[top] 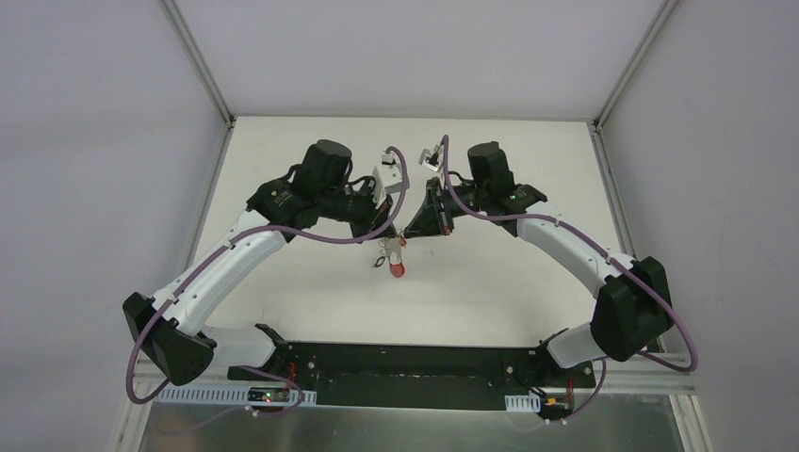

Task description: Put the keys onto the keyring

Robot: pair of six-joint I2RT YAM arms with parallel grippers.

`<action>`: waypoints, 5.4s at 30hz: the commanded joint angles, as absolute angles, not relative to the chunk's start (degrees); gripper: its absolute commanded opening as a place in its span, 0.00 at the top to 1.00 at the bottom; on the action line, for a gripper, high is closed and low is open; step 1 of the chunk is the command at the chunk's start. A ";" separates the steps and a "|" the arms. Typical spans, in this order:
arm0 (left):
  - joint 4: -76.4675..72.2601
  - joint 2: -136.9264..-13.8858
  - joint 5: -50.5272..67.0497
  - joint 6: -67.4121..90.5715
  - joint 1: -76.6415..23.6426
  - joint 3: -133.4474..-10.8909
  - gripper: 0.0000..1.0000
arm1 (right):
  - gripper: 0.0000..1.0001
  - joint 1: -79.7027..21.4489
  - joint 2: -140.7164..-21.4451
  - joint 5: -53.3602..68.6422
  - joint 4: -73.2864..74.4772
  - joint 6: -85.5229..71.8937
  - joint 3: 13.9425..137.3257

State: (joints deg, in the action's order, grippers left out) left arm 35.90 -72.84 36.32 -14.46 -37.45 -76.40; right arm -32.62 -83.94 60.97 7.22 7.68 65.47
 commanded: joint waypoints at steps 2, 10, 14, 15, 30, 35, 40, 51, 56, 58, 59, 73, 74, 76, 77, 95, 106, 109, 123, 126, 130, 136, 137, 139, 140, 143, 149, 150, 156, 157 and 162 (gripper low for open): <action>31.07 -69.54 42.72 -17.44 -37.37 -75.49 1.00 | 0.93 -32.74 -82.92 62.49 4.81 8.87 65.11; 28.27 -69.36 48.29 -17.56 -35.17 -74.35 1.00 | 0.61 -32.70 -80.81 64.39 6.33 10.53 65.26; 25.98 -69.44 51.16 -16.53 -34.20 -73.45 1.00 | 0.49 -32.68 -78.86 65.36 11.13 14.61 67.12; 25.56 -69.43 51.46 -16.02 -34.11 -73.35 1.00 | 0.48 -32.65 -78.37 65.39 12.66 16.12 67.68; 11.15 -70.31 57.83 -0.18 -33.75 -68.34 1.00 | 0.53 -32.28 -72.99 58.22 20.39 23.73 71.62; 8.94 -69.99 58.55 3.24 -33.66 -67.42 1.00 | 0.65 -31.84 -72.42 58.35 20.63 23.91 71.65; 8.04 -69.62 58.84 3.65 -33.49 -66.74 1.00 | 0.67 -31.49 -72.68 58.86 20.53 24.17 71.19; 7.29 -70.17 59.23 3.69 -33.05 -66.36 1.00 | 0.85 -31.14 -72.91 60.44 20.22 23.25 71.31; 7.20 -70.49 59.28 3.61 -33.05 -66.14 1.00 | 0.88 -31.10 -72.95 61.02 19.72 22.43 71.26; 7.04 -70.58 59.24 3.57 -33.05 -66.05 1.00 | 0.91 -31.03 -72.95 61.41 19.27 21.82 71.28; 7.00 -70.65 59.07 3.52 -32.97 -65.93 1.00 | 0.94 -31.08 -72.95 61.59 19.13 21.61 71.30; 4.83 -70.24 56.46 1.53 -32.08 -63.63 0.91 | 1.00 -30.61 -72.65 57.60 20.25 19.68 73.46; 4.76 -70.08 55.78 1.09 -32.08 -63.37 0.89 | 1.00 -30.63 -72.89 57.11 20.64 19.61 73.93; 4.91 -69.81 54.27 0.54 -32.08 -63.23 0.82 | 1.00 -30.93 -73.53 55.88 21.97 19.76 74.87; 4.92 -69.72 53.37 0.53 -32.10 -63.18 0.79 | 1.00 -31.13 -73.82 55.22 22.72 20.08 75.35; 12.92 -67.06 52.40 -10.51 -31.99 -64.15 0.62 | 1.00 -34.87 -78.56 49.45 32.01 26.10 79.87; 13.25 -68.88 52.68 -11.91 -32.05 -65.42 0.67 | 1.00 -36.94 -79.75 50.68 32.14 26.22 79.43; 13.27 -69.00 52.60 -12.15 -32.08 -65.44 0.70 | 1.00 -37.09 -79.73 51.22 31.89 26.21 79.01; 12.66 -70.28 54.51 -11.89 -32.60 -65.30 0.80 | 1.00 -37.18 -80.61 52.73 30.72 25.31 78.66; 12.65 -70.55 54.80 -11.82 -32.65 -65.26 0.82 | 1.00 -37.18 -80.63 52.58 30.63 25.22 78.71; 12.40 -71.06 55.50 -11.44 -32.78 -65.47 0.85 | 1.00 -37.18 -80.82 52.69 30.56 25.22 78.61; 12.39 -71.36 56.97 -10.94 -32.92 -65.94 0.89 | 1.00 -37.23 -81.15 52.31 30.42 25.10 78.59; 12.38 -71.32 57.30 -10.98 -32.95 -65.84 0.90 | 1.00 -37.18 -81.14 52.18 30.40 25.01 78.62; 12.37 -71.29 57.97 -10.99 -32.96 -65.71 0.94 | 1.00 -37.18 -81.26 51.93 30.19 24.81 78.64; 12.30 -71.26 58.37 -10.93 -32.96 -65.66 0.97 | 1.00 -37.18 -81.28 51.70 29.99 24.52 78.65; 12.13 -71.14 59.33 -10.53 -32.96 -65.44 1.00 | 1.00 -37.18 -81.31 51.04 29.54 23.99 78.67; 8.16 -70.05 58.87 -5.08 -32.64 -64.00 1.00 | 0.97 -36.88 -80.10 50.43 28.31 22.93 78.09; 6.39 -69.81 58.87 -3.32 -32.47 -63.40 1.00 | 0.95 -36.75 -79.67 50.68 27.93 22.61 77.67; -4.46 -68.69 60.30 7.08 -30.83 -60.55 1.00 | 0.80 -35.28 -77.41 53.11 26.48 21.82 75.83; -5.91 -68.70 60.51 8.30 -30.65 -60.14 1.00 | 0.78 -34.75 -77.09 53.54 26.27 21.73 75.58; -12.30 -68.68 61.82 13.12 -30.24 -58.18 1.00 | 0.74 -33.44 -76.21 55.53 25.30 21.29 74.98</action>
